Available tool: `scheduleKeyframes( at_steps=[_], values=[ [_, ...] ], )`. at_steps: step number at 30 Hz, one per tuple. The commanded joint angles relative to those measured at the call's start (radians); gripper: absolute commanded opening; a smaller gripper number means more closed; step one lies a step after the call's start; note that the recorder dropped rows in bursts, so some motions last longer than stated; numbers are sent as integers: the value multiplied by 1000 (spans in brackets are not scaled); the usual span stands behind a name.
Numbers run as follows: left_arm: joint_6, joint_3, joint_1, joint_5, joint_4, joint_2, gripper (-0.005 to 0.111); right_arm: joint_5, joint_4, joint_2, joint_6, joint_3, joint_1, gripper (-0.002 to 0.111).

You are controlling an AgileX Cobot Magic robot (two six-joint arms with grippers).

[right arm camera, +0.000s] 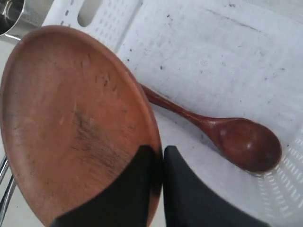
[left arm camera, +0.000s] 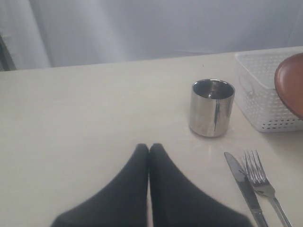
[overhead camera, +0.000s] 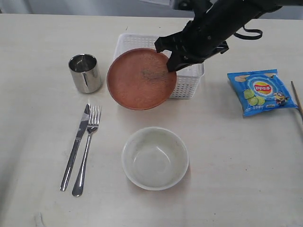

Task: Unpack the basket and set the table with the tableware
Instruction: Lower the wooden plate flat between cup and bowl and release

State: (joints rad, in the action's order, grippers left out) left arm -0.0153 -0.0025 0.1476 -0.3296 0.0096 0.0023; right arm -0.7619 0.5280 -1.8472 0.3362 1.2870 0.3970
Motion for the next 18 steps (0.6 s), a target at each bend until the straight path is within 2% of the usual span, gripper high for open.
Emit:
scheduleKeyframes(
  at_steps=[1, 7, 11, 18],
  values=[
    [3, 2, 6, 8, -2, -2, 0, 121, -78, -18, -49, -5, 1, 0],
    [3, 2, 6, 8, -2, -2, 0, 243, -325, -20, -258, -5, -11, -1],
    [3, 2, 6, 8, -2, -2, 0, 245, -322, -20, -258, -3, -35, -1],
    [3, 2, 6, 8, -2, -2, 0, 215, -282, 32, -197, -3, -20, -1]
  ],
)
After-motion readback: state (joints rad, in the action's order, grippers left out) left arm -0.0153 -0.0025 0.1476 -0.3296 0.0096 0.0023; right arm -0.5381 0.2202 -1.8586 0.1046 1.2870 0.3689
